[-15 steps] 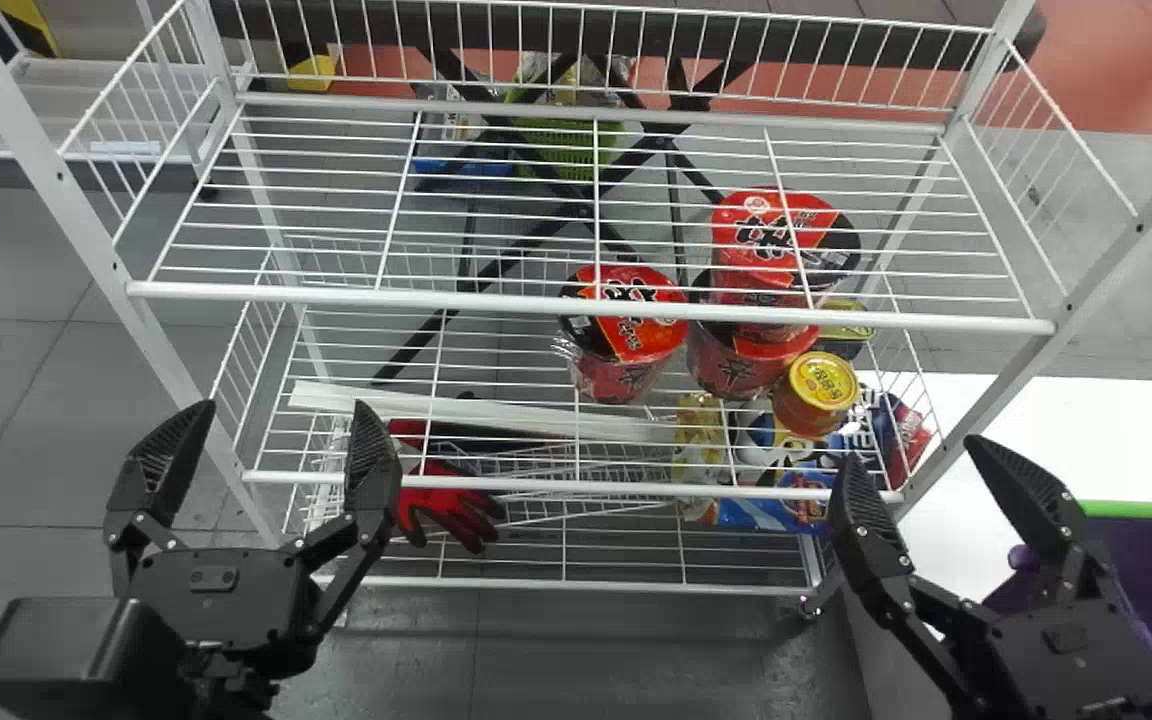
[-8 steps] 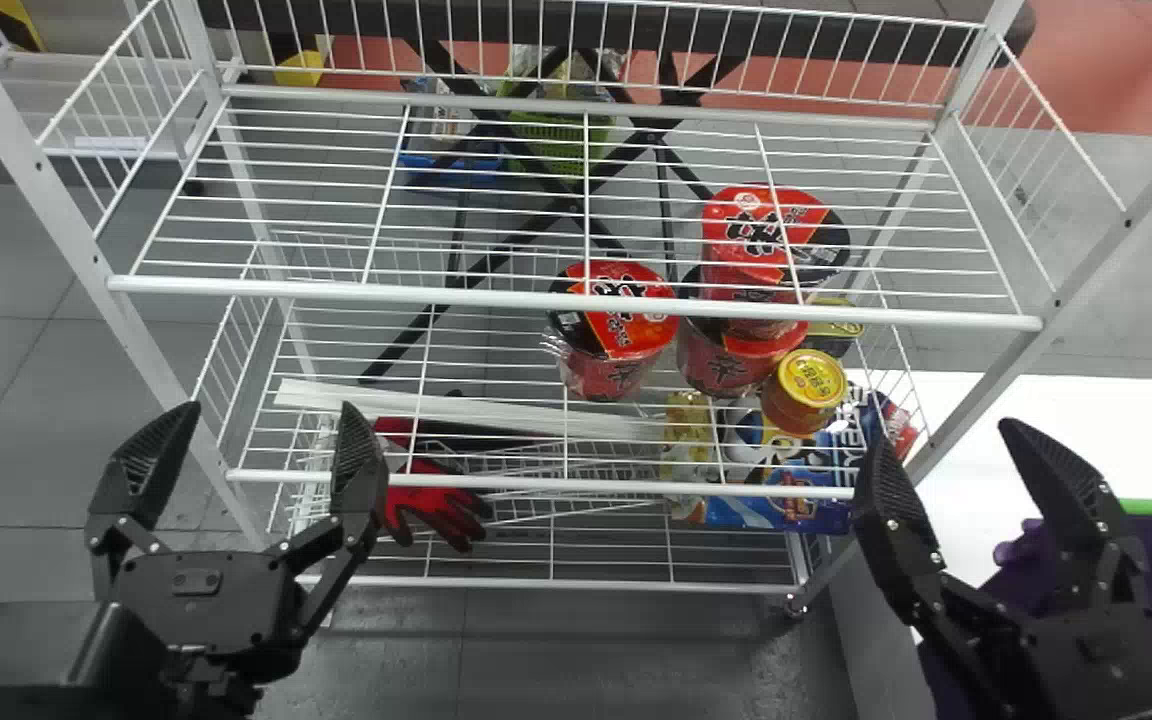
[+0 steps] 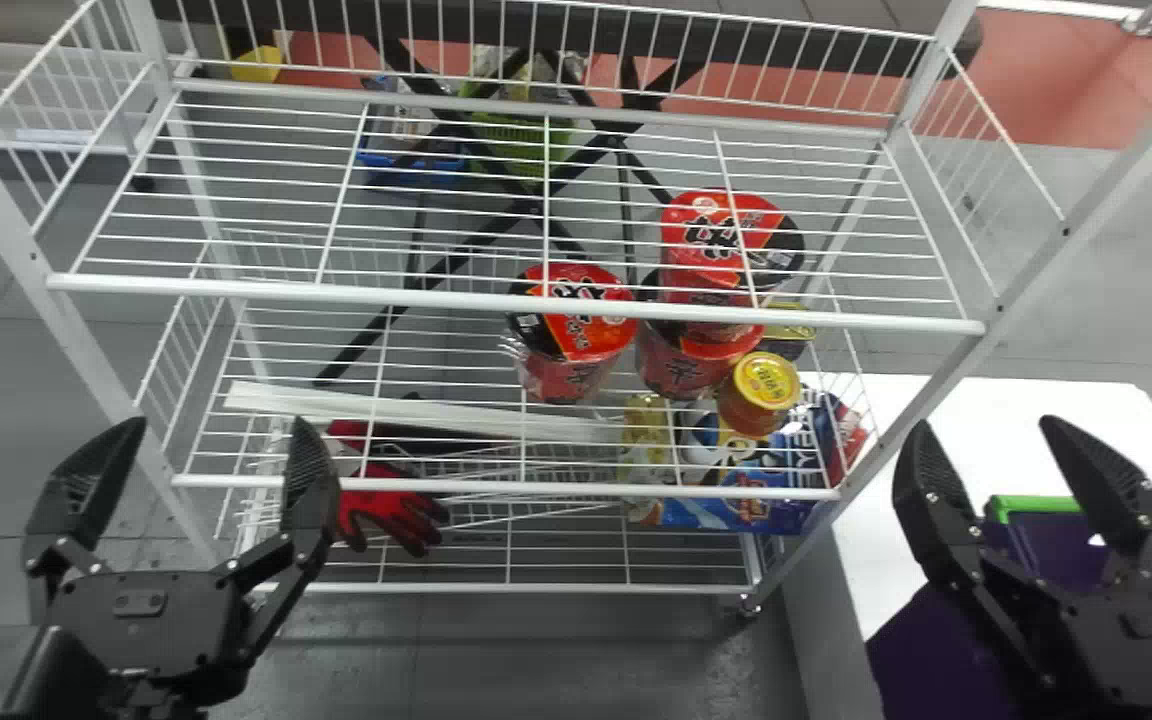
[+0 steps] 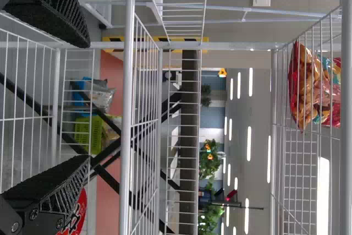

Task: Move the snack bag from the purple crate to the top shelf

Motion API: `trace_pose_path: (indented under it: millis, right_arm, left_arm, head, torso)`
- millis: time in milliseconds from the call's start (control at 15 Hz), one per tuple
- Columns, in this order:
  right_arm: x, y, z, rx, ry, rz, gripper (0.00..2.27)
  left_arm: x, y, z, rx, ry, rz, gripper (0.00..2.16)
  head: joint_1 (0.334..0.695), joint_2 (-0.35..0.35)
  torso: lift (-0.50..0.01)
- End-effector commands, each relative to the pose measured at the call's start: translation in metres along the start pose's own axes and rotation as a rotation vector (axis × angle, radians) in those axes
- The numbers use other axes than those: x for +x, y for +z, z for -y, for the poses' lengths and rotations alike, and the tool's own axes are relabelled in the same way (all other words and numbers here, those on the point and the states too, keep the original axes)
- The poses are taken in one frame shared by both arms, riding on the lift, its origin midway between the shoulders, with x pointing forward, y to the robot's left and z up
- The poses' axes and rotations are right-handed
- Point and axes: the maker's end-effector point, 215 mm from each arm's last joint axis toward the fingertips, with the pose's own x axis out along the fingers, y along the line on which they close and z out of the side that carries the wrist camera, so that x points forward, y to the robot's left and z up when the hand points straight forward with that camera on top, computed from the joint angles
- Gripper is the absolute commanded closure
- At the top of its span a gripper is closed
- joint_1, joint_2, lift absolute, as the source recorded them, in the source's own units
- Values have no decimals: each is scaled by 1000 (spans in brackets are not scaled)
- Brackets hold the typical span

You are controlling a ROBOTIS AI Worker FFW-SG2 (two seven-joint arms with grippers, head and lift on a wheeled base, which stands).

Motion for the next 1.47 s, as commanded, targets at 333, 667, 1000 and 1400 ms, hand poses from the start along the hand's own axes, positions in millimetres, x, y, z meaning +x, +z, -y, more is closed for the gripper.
trace_pose_path:
  millis: [333, 667, 1000, 1400]
  right_arm:
    - [-79, -104, 141, 87, -293, -631, 184]
    - [-143, -110, 237, 251, -477, -760, 181]
    - [-188, -131, 284, 346, -548, -888, 167]
    - [-183, -138, 337, 472, -429, -932, 167]
  left_arm:
    - [-1, -9, 3, -12, 5, -3, 93]
    - [-10, -3, 15, -25, -14, 21, 93]
    - [-13, -5, 21, -18, -24, 16, 93]
    - [-14, -13, 21, -2, -27, -9, 93]
  head:
    - [695, -298]
    - [695, -350]
    - [695, -350]
    - [695, -350]
  torso:
    - [-451]
    - [-451]
    - [-451]
    - [-451]
